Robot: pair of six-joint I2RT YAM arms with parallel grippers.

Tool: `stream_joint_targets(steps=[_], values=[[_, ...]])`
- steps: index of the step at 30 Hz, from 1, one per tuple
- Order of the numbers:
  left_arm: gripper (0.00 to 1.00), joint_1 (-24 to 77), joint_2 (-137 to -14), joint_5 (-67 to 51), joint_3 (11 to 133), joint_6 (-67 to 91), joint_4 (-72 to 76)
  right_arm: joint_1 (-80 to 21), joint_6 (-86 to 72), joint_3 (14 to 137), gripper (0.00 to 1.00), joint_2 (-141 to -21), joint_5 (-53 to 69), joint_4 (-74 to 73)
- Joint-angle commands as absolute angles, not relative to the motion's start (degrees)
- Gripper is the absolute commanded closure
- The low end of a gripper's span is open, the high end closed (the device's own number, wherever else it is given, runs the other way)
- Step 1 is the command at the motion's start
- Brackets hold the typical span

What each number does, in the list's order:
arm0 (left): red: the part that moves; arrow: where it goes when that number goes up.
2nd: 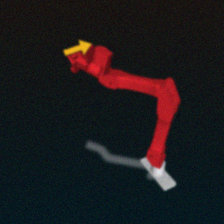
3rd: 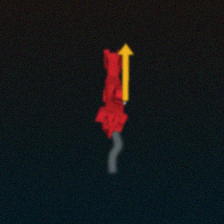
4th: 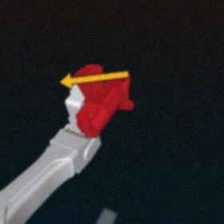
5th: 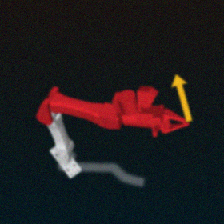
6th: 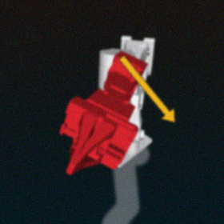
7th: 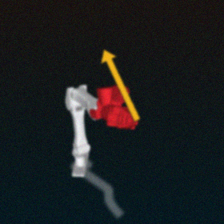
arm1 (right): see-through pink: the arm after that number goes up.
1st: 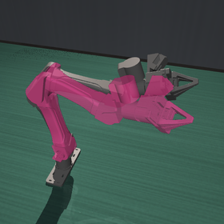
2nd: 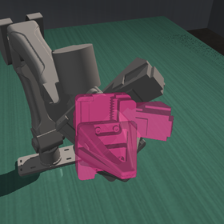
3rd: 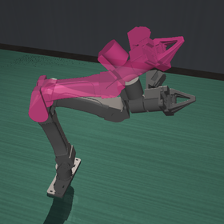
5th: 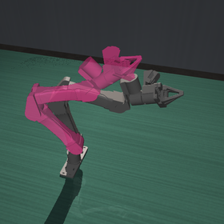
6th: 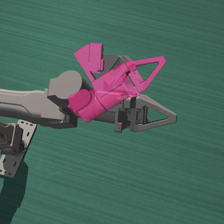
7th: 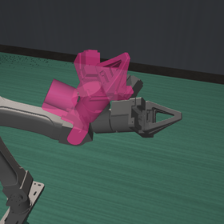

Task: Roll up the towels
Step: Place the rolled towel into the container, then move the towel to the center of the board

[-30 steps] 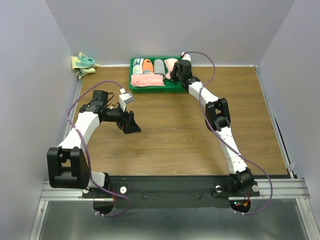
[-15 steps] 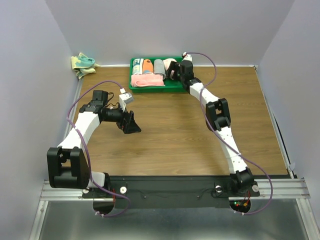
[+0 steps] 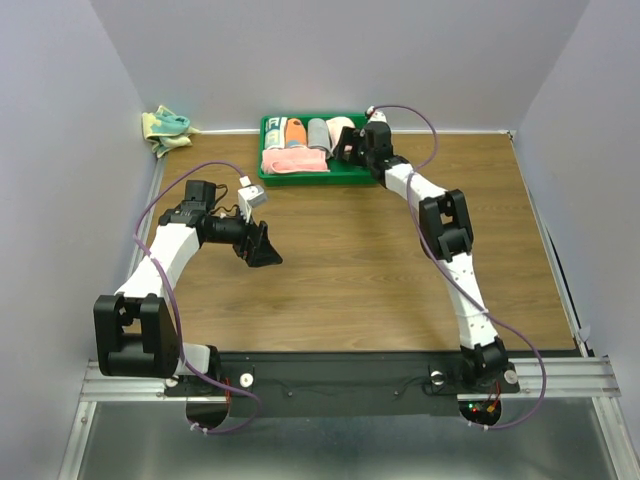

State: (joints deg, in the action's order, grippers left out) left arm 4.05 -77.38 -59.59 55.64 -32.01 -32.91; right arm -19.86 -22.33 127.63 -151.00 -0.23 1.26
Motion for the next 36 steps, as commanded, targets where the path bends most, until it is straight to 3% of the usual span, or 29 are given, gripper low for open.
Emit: stream_joint_targets(steps=[1, 10, 14, 19, 26, 29, 36], values=[[0.01, 4.04, -74.62, -60.65, 56.08, -31.38, -32.34, -19.34, -20.66, 124.99, 0.00, -143.71, -0.45, 1.76], [0.01, 1.41, -70.93, -52.04, 61.60, -23.29, -24.44, -19.34, -16.18, 121.21, 0.00, -131.94, 7.03, 1.76], [0.01, -1.04, -72.33, -36.60, 68.19, -12.93, -16.80, -19.25, -11.61, 115.15, 0.00, -121.93, 9.40, 1.41], [0.01, -3.33, -84.17, -19.00, 84.70, -15.02, -16.25, -19.34, -4.05, 103.90, 0.00, -109.01, 12.57, -5.07], [0.02, -11.16, -105.08, -16.00, 104.03, -12.05, -13.72, -19.34, 2.19, 88.35, 0.00, -97.57, 12.92, -12.83], [0.12, -12.74, -112.20, -14.77, 109.49, -9.94, -11.52, -19.34, 1.85, 83.08, 0.00, -94.76, 12.66, -13.71], [0.13, -15.73, -125.75, -10.63, 119.95, -3.09, -5.46, -19.25, 0.26, 78.49, 0.00, -94.83, 13.89, -14.24]])
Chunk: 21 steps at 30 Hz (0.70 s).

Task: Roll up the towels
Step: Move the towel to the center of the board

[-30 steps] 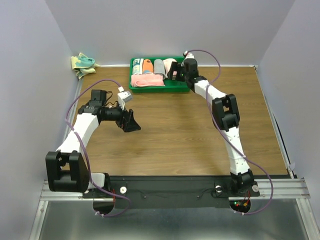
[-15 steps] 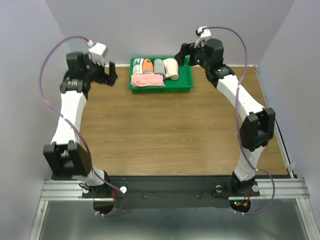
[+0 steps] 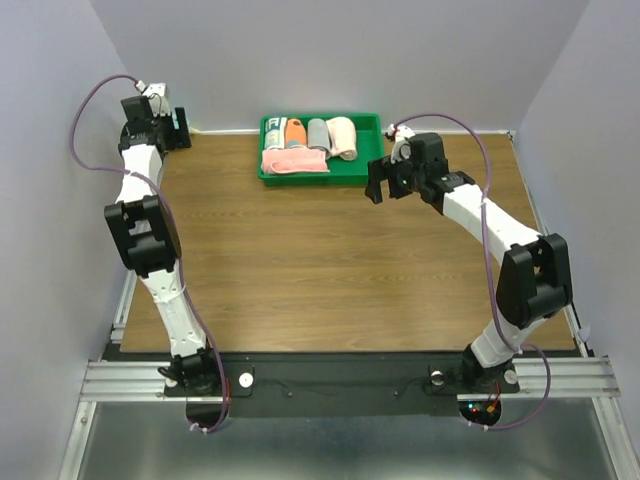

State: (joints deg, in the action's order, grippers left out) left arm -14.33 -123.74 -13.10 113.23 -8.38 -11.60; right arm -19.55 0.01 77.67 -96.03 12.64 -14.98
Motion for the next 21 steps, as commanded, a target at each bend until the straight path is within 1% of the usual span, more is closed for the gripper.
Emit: stream_joint_targets(steps=[1, 3, 6, 9, 12, 14, 21], values=[[0.13, -16.17, -128.99, -10.63, 122.84, -0.38, -5.01, -19.16, -1.04, 78.40, 0.00, -95.36, 13.80, -14.33], [0.13, -17.66, -133.39, -9.85, 126.71, 2.62, -3.18, -19.25, -1.67, 78.40, 0.00, -96.15, 13.71, -14.33], [0.13, -19.24, -137.27, -10.11, 129.02, 6.23, 1.13, -19.25, -1.93, 78.22, 0.00, -96.94, 13.80, -14.24], [0.07, -19.77, -139.38, -9.32, 127.97, 8.52, 7.35, -19.25, -2.02, 78.40, 0.00, -98.52, 13.54, -14.33], [0.05, -19.69, -142.28, -8.18, 128.76, 9.84, 10.45, -19.16, -2.20, 79.36, 0.00, -100.45, 13.01, -14.33], [0.01, -19.69, -143.69, -6.25, 129.55, 10.89, 11.42, -19.16, -2.20, 80.32, 0.00, -101.77, 13.01, -14.41], [0.01, -19.77, -148.96, -3.43, 130.87, 14.94, 18.00, -18.55, -1.67, 82.53, 0.00, -104.76, 11.69, -15.03]])
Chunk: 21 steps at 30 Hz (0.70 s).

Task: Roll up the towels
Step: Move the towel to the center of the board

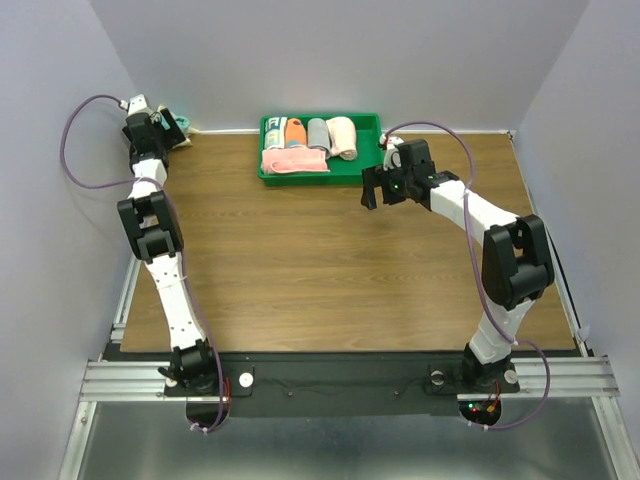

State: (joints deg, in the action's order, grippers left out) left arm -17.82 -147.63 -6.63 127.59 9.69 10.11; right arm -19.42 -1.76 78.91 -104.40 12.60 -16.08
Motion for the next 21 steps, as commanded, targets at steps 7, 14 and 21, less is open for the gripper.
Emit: stream_joint_targets(steps=[7, 14, 21], values=[[0.01, -19.60, -152.40, -5.89, 134.55, 17.49, 24.42, -18.46, -1.85, 83.23, 0.00, -106.52, 10.72, -15.56], [0.60, -19.78, -154.86, -5.80, 136.85, 20.92, 29.00, -18.37, -2.02, 85.08, 0.00, -108.02, 9.32, -16.26], [1.00, -19.69, -153.21, -12.12, 136.24, 19.69, 33.57, -18.37, -1.23, 84.46, 0.00, -107.40, 9.57, -16.79]])
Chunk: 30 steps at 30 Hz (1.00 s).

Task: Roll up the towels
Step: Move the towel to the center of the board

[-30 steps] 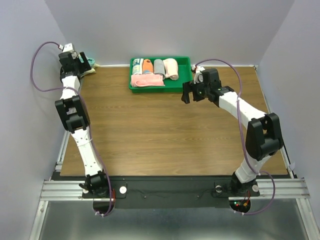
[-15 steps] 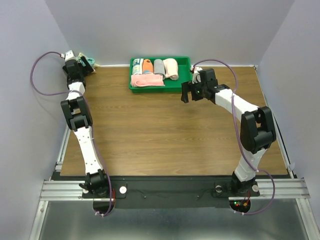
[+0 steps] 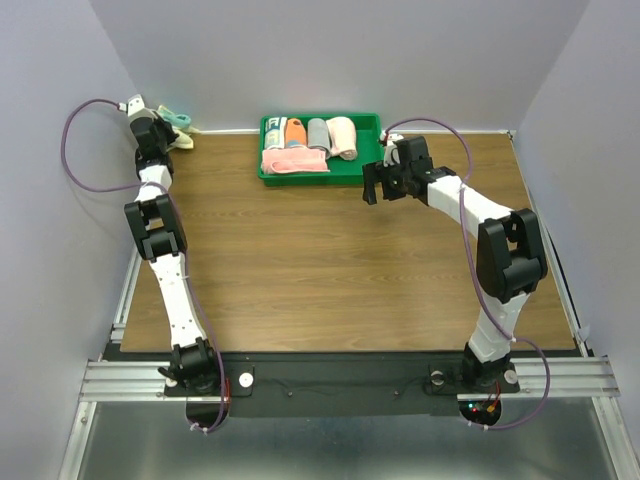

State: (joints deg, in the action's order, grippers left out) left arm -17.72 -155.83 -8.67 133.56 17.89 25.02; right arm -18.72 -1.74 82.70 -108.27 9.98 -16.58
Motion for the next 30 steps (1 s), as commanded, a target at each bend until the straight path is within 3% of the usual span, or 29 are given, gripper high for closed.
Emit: stream_joint_targets(steps=[1, 6, 12, 19, 24, 30], values=[[1.00, -19.60, -152.06, -13.26, 135.45, 19.51, 33.75, -18.37, -1.14, 84.29, 0.00, -107.14, 10.02, -16.87], [1.00, -18.90, -139.16, -20.91, 125.80, 13.64, 33.75, -18.37, -0.53, 84.20, 0.00, -104.42, 13.44, -17.84], [1.00, -18.02, -113.94, -26.26, 106.19, 7.14, 31.13, -18.28, 1.40, 85.78, 0.00, -99.15, 18.19, -22.49], [1.00, -18.02, -92.06, -32.33, 103.01, -11.11, 1.44, -18.02, 3.25, 86.84, 0.00, -91.59, 20.92, -29.43], [1.00, -16.97, -81.93, -44.64, 103.45, -29.77, -21.76, -17.84, 4.74, 85.43, 0.00, -85.44, 21.80, -33.48], [1.00, -4.51, -67.96, -43.26, 94.68, -46.38, -42.87, -17.58, 5.10, 80.78, 0.00, -78.32, 25.40, -37.52]])
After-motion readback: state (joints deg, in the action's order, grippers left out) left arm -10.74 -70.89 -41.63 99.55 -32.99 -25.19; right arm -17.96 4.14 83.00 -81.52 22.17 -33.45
